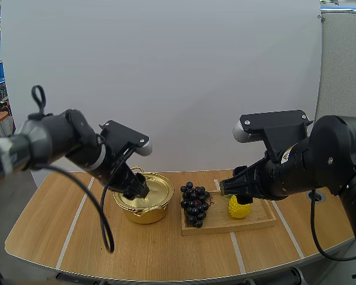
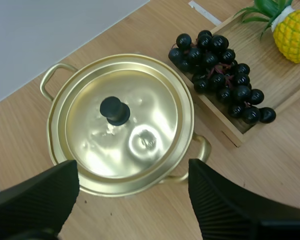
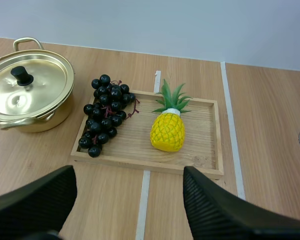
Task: Open the pot, put the pineapple inside, and close it
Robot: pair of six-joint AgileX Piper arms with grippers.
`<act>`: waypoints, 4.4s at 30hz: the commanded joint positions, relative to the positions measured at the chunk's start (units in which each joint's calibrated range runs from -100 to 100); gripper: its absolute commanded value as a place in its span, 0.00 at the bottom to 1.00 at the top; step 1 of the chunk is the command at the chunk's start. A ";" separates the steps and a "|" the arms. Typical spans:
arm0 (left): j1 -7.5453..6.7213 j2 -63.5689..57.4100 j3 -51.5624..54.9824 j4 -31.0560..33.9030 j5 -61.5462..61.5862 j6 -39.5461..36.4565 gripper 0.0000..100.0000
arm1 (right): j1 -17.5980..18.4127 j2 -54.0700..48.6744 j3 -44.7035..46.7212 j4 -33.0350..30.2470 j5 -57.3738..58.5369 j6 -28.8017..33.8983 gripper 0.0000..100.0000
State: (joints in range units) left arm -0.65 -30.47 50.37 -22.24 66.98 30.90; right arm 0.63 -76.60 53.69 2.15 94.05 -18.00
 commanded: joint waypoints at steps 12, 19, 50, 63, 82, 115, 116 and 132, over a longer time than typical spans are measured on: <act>-1.63 20.47 -12.46 -1.82 -7.31 0.72 1.00 | 0.03 0.02 -0.66 -0.27 -1.03 -0.21 1.00; -1.63 26.14 -14.80 -1.82 -7.94 0.72 1.00 | 0.03 0.02 -0.66 -0.27 -1.03 -0.21 1.00; -1.63 26.07 -15.21 -1.82 -6.49 0.28 0.01 | 0.03 0.02 -0.66 -0.27 -1.03 -0.21 1.00; -1.63 7.85 -27.02 -1.82 -0.02 0.19 0.01 | 0.03 0.02 -0.66 -0.27 -1.03 -0.21 1.00; -1.56 -12.57 -42.30 -1.82 -34.93 0.19 0.01 | 0.03 0.02 -0.66 -0.27 -1.03 -0.21 1.00; -1.56 -12.81 -45.62 -1.82 -36.46 0.19 0.01 | -0.36 30.43 -0.66 -4.51 -20.00 5.95 1.00; -1.56 -12.81 -45.62 -1.82 -36.46 0.19 0.01 | -0.63 31.60 -0.66 -4.51 -21.09 5.95 1.00; -1.56 -12.81 -45.62 -1.82 -36.46 0.19 0.01 | -3.92 48.35 -1.30 -2.15 -34.62 3.08 1.00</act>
State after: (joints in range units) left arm -2.10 -43.01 5.34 -23.36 31.84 31.32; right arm -3.07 -32.82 53.57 -2.11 64.16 -13.70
